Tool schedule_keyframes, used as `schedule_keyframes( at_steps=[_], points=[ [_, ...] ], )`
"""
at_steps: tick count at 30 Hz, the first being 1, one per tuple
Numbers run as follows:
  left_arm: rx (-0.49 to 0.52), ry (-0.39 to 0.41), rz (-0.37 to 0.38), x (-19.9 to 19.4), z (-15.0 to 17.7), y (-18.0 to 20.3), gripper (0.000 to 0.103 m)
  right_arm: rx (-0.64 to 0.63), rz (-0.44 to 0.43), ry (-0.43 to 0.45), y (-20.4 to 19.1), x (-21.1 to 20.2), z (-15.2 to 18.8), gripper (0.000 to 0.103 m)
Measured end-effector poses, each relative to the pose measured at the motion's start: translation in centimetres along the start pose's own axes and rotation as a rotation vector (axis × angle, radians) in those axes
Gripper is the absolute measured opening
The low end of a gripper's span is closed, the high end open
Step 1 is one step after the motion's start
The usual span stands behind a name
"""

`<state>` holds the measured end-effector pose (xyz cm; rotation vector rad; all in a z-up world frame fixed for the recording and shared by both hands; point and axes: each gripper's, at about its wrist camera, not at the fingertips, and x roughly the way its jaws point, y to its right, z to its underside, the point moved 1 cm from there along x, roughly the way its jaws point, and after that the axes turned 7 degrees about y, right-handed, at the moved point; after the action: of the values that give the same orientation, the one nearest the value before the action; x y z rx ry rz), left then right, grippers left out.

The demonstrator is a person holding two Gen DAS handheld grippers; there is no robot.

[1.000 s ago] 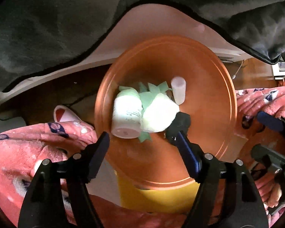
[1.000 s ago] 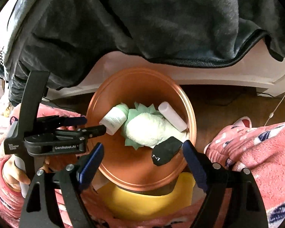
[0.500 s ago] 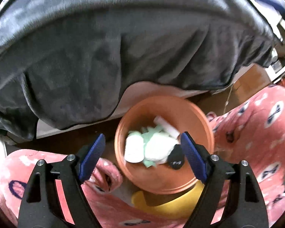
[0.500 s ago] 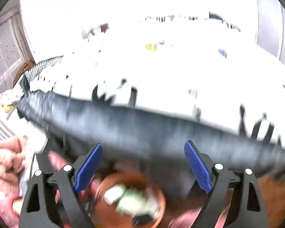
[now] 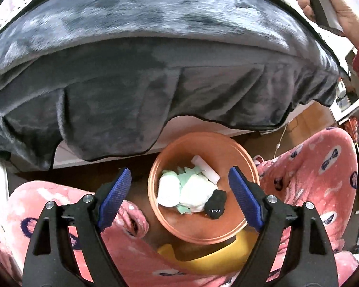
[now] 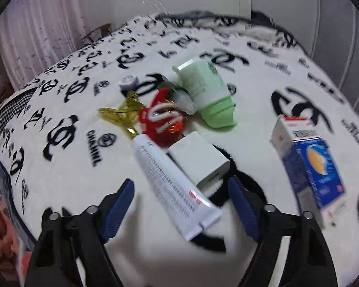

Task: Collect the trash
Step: 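Grasp the white ointment tube with the right gripper while the left grasps the white charger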

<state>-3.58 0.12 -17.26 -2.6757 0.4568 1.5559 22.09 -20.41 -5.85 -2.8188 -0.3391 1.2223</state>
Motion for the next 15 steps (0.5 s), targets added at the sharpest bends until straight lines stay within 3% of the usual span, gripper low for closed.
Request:
schedule_keyframes(
  at_steps=[5, 9, 11, 13, 15],
  points=[
    [-0.031, -0.008, 0.010, 0.3, 0.0, -0.8, 0.082, 0.022, -0.047, -0.024, -0.9, 0.0, 0.3, 0.068],
    [-0.027, -0.017, 0.018, 0.7, 0.0, -0.6, 0.082, -0.005, -0.071, -0.049, -2.0, -0.6, 1.2, 0.057],
    [-0.022, -0.022, 0.024, 0.8, 0.0, -0.4, 0.082, 0.009, -0.098, -0.062, -2.3, -0.6, 1.5, 0.049],
    [-0.020, -0.025, 0.027, 0.9, 0.1, -0.3, 0.082, 0.013, -0.114, -0.062, -2.6, -0.5, 1.4, 0.029],
    [-0.018, -0.026, 0.027, 0.9, 0.1, -0.2, 0.082, 0.043, -0.153, -0.079, -2.7, 0.0, 1.3, 0.025]
  ],
)
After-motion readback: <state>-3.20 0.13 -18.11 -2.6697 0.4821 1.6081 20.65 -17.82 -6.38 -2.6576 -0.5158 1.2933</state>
